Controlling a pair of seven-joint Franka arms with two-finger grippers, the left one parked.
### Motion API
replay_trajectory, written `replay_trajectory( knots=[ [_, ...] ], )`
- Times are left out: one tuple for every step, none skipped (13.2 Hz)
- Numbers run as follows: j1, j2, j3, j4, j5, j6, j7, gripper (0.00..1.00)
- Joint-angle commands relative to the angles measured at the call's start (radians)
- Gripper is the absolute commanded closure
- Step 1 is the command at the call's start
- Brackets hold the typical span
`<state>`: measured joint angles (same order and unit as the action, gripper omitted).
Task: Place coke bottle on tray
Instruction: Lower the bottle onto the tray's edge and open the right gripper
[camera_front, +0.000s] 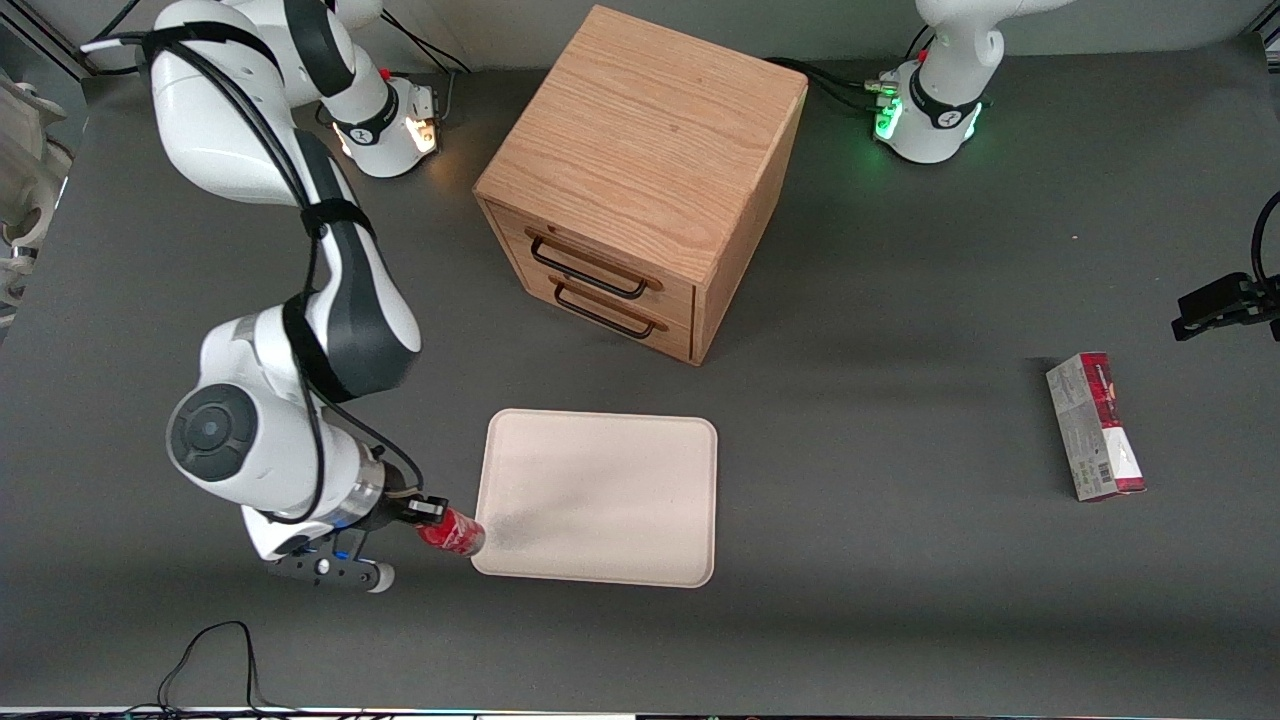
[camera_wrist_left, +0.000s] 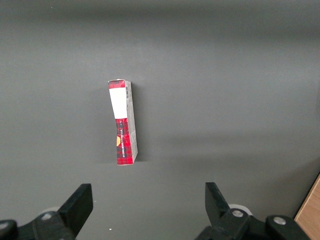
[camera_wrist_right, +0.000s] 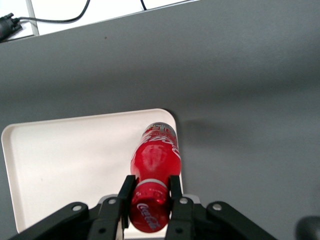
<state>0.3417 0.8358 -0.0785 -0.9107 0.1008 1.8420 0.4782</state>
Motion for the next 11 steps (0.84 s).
replay_trajectory(
  knots=[
    [0.023,0.069,-0.004,0.059,0.016,0.068,0.075,1.00],
    [0.026,0.071,-0.004,0.058,0.016,0.074,0.076,1.00],
    [0.027,0.071,-0.003,0.056,0.017,0.072,0.074,1.00],
    [0.027,0.071,-0.003,0.055,0.017,0.068,0.074,1.00],
    [0.027,0.071,-0.003,0.052,0.016,0.056,0.074,1.00],
    [0.030,0.071,-0.003,0.044,0.014,0.045,0.074,1.00],
    [0.037,0.078,-0.003,0.041,0.014,0.045,0.074,1.00],
    [0.042,0.083,-0.003,0.036,0.014,0.042,0.076,1.00],
    [0.043,0.083,-0.003,0.021,0.014,0.036,0.074,1.00],
    [0.043,0.083,-0.003,0.010,0.016,0.019,0.074,1.00],
    [0.043,0.085,-0.003,0.010,0.016,-0.010,0.073,1.00]
  ],
)
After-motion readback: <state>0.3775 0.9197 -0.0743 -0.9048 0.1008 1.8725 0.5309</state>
